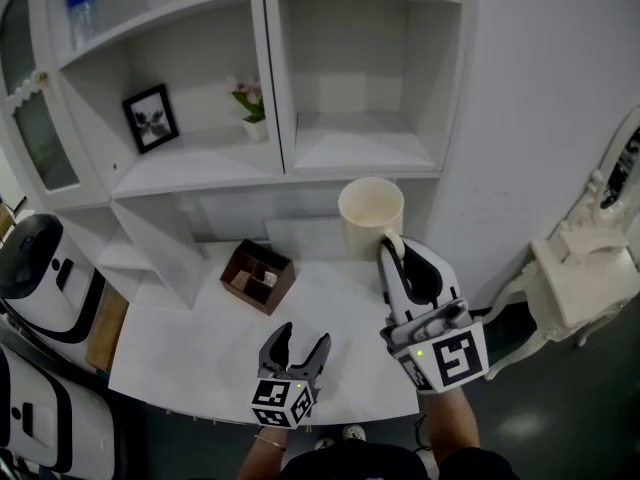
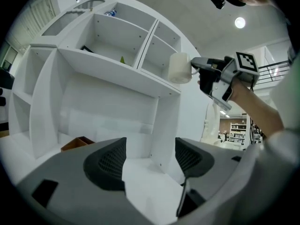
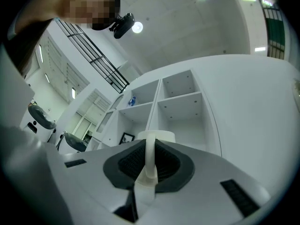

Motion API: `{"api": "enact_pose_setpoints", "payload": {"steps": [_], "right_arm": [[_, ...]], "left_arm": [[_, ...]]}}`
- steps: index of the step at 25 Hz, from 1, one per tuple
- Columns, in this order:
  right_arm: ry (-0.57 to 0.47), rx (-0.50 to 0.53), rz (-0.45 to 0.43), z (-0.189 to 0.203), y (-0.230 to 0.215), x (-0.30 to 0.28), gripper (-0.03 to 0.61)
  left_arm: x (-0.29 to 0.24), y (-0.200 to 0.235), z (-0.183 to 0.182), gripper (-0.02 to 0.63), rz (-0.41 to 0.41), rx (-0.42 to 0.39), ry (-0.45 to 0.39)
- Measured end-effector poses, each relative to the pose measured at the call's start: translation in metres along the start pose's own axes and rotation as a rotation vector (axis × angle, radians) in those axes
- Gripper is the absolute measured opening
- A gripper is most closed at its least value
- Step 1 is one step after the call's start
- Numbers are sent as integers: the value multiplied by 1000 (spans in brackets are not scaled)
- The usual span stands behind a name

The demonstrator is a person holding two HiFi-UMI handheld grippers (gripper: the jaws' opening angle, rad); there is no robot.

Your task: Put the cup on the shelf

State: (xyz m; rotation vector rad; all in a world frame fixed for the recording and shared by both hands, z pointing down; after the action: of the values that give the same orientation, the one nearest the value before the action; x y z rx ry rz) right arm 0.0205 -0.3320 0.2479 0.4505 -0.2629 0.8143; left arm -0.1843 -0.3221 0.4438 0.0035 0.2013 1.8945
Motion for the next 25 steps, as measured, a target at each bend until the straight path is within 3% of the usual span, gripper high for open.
{"api": "enact_pose_setpoints", "payload": {"steps": [11,25], "right_arm": [[-59,3,53,-19,-64,-45,48],[36,-73,112,3,-129,-100,48]], "left_arm": [[-18,0,-9,314,18,9,-6],[-23,27,-10,314,-102,16,-10]]}}
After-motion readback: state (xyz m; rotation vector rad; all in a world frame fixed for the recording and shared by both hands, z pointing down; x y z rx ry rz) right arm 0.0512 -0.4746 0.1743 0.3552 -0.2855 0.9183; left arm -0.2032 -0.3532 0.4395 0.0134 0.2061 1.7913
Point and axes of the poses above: the fingertips, and each gripper's own axes: x backward along the fingers, y to its left, z out of its underside, the point moved 9 cm from there along x, backward along the fingers, and after that the axes turned 10 degrees about -z, right-handed, at the moved point
